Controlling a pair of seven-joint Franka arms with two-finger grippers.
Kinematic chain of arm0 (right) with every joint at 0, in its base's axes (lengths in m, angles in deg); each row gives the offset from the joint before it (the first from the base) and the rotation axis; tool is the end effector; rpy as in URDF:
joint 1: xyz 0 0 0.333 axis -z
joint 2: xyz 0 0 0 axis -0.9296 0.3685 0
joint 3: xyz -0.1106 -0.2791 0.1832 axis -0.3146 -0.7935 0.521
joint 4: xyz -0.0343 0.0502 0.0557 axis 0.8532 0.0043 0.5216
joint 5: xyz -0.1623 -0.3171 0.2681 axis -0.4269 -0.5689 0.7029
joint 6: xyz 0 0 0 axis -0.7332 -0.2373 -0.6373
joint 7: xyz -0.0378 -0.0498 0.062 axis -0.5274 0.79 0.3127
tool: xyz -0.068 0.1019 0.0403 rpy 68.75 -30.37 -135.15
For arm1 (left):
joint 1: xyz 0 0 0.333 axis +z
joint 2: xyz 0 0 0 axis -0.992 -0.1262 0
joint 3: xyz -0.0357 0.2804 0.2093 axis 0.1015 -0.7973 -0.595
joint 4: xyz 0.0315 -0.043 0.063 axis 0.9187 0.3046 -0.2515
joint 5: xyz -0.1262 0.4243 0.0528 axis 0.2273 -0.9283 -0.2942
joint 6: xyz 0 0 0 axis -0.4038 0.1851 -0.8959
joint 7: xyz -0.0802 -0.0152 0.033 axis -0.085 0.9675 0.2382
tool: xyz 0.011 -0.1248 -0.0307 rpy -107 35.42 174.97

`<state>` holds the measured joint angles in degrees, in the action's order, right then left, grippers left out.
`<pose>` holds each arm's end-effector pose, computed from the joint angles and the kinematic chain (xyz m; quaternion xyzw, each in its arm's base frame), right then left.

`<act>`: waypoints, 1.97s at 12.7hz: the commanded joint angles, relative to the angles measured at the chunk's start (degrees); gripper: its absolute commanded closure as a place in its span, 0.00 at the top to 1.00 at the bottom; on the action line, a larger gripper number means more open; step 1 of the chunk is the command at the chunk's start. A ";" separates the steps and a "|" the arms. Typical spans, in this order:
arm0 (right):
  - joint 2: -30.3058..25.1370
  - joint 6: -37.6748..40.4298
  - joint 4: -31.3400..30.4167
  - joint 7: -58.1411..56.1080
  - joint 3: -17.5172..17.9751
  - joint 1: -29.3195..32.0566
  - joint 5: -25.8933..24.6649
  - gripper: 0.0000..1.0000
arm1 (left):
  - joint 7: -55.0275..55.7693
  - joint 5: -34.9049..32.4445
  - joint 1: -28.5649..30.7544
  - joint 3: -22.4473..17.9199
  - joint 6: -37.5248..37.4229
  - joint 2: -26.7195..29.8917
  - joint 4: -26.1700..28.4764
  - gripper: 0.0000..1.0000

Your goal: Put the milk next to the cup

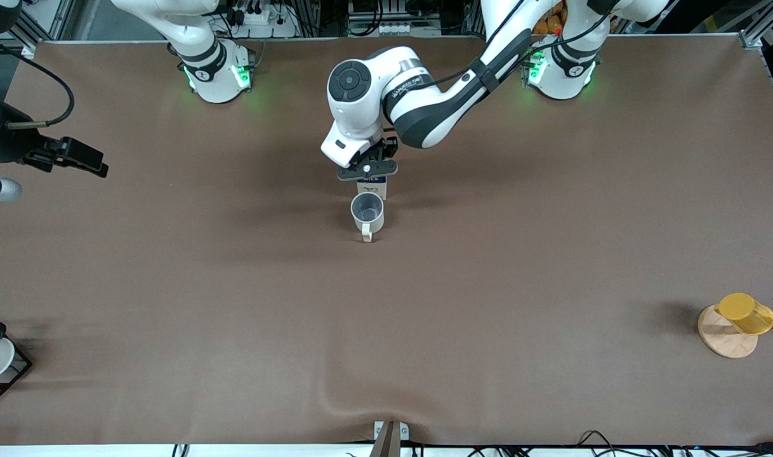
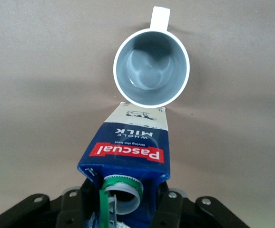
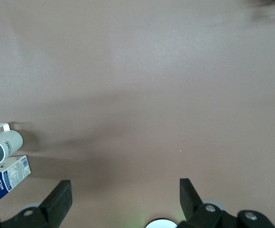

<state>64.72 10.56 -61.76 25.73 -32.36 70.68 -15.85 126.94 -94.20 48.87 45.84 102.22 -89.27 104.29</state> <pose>0.6221 0.0307 0.6510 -0.9965 0.0604 0.0575 0.0038 0.4275 -0.6329 0.3232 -0.9957 -0.0543 0.0747 0.0076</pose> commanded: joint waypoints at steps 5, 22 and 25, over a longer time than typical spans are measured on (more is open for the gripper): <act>-4.98 -3.43 -4.95 0.16 0.57 1.47 0.43 1.00 | 0.00 -1.49 -0.57 -0.54 0.96 -1.22 -1.70 1.00; -5.94 -4.67 -5.65 -0.27 0.40 1.73 -0.09 1.00 | -25.96 2.63 36.13 -0.54 -22.23 30.85 -2.14 1.00; -6.30 -5.89 -6.97 -0.54 0.49 1.39 -0.44 1.00 | -34.43 4.04 43.88 -0.36 -23.82 31.13 -2.14 1.00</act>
<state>60.45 5.82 -66.15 25.73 -32.46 71.47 -15.83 95.95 -91.52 89.44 44.62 79.33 -60.12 100.27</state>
